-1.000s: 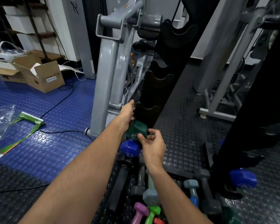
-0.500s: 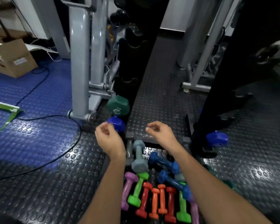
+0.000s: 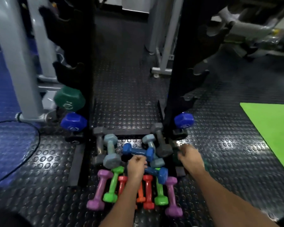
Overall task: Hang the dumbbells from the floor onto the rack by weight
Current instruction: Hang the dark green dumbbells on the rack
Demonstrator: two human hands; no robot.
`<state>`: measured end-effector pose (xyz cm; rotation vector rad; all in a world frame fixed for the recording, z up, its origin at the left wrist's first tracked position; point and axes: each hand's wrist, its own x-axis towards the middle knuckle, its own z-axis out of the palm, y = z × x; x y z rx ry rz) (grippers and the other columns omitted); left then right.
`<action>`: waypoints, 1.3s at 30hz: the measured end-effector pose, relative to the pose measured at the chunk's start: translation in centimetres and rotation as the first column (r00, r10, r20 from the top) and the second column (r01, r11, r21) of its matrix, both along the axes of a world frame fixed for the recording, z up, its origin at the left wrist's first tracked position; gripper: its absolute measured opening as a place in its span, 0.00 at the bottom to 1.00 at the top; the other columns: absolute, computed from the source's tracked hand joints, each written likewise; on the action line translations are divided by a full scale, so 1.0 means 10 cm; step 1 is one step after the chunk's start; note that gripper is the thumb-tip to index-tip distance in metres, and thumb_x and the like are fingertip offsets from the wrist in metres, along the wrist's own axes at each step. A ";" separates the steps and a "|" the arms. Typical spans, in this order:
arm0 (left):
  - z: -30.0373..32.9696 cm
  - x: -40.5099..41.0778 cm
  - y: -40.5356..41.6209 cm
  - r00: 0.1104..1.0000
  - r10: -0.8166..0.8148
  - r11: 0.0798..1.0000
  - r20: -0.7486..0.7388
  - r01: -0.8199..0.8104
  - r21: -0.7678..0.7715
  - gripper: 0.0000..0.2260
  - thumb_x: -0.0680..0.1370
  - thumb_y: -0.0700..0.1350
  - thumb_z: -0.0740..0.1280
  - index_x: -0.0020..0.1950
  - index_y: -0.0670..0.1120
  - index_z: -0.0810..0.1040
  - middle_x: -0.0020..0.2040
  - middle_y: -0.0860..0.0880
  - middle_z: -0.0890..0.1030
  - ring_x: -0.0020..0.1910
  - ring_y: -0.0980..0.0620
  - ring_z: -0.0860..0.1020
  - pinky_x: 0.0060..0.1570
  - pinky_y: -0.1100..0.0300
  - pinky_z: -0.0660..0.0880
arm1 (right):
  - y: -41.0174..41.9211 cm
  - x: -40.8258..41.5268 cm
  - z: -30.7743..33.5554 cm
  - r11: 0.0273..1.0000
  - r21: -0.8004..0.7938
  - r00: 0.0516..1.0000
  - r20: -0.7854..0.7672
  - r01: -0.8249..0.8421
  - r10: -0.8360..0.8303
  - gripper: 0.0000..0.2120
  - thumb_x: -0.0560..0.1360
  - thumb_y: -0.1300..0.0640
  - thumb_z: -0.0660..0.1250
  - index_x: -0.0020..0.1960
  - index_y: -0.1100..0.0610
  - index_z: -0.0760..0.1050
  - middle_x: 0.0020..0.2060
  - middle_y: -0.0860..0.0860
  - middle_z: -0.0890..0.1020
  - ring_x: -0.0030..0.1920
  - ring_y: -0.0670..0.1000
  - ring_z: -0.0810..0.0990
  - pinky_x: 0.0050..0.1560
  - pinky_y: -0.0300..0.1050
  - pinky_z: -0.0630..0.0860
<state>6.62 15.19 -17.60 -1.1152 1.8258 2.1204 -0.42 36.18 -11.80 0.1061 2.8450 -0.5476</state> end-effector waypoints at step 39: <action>0.65 -1.05 2.07 0.966 -0.037 0.363 0.255 -0.225 0.904 0.13 0.83 0.37 0.55 0.59 0.35 0.77 0.47 0.32 0.84 0.52 0.35 0.81 0.31 0.39 0.82 | 1.02 -0.39 1.03 0.959 0.223 0.963 -0.162 -0.176 0.214 0.43 0.60 0.36 0.74 0.70 0.50 0.66 0.53 0.48 0.75 0.49 0.54 0.81 0.51 0.52 0.80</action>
